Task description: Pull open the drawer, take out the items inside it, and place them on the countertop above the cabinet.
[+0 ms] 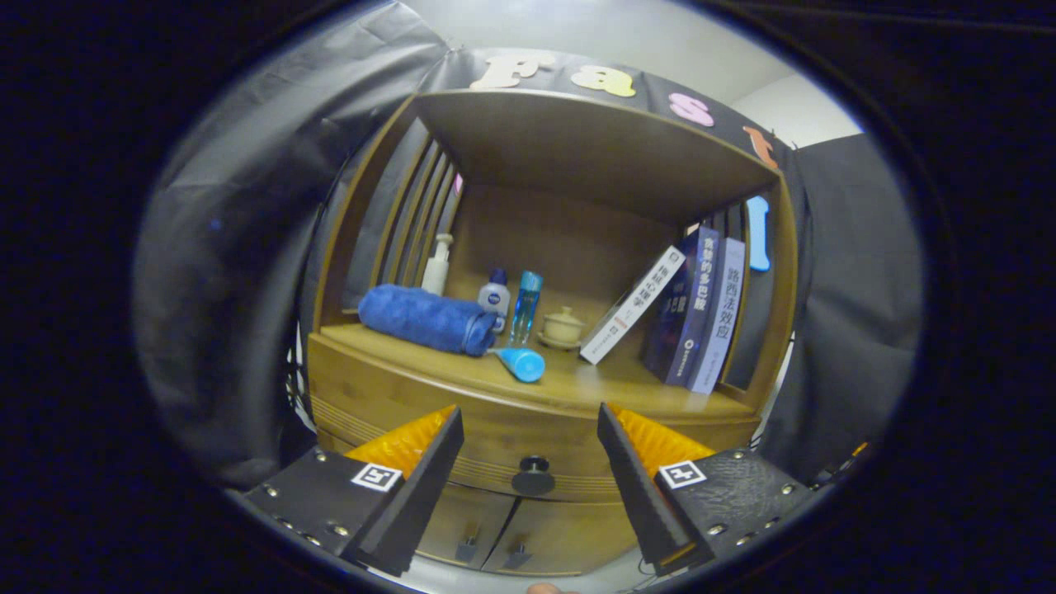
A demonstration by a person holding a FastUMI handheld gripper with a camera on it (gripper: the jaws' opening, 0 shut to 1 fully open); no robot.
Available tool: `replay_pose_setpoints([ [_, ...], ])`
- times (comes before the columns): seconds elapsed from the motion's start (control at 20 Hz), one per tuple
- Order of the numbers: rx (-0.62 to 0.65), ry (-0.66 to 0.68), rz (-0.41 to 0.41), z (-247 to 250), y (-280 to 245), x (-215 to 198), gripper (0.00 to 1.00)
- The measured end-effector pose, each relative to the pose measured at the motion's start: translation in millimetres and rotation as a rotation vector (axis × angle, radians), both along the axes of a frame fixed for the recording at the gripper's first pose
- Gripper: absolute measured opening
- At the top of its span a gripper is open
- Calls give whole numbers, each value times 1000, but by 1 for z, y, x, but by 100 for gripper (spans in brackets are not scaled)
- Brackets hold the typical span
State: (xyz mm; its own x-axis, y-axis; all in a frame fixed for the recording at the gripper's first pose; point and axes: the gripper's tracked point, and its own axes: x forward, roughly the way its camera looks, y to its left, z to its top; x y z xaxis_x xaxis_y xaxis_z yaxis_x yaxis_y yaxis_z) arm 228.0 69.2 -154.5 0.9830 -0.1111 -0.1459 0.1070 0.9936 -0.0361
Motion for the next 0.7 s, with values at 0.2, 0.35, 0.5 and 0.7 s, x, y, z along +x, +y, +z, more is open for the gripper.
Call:
replay_pose_setpoints([
  [0.2,17,-77,13,56,-12,-33,97],
  [0.35,43,-113,25,89,-19,-61,97],
  [0.5,70,-124,33,109,-26,-84,97],
  [0.7,68,-128,30,125,-40,-113,97],
])
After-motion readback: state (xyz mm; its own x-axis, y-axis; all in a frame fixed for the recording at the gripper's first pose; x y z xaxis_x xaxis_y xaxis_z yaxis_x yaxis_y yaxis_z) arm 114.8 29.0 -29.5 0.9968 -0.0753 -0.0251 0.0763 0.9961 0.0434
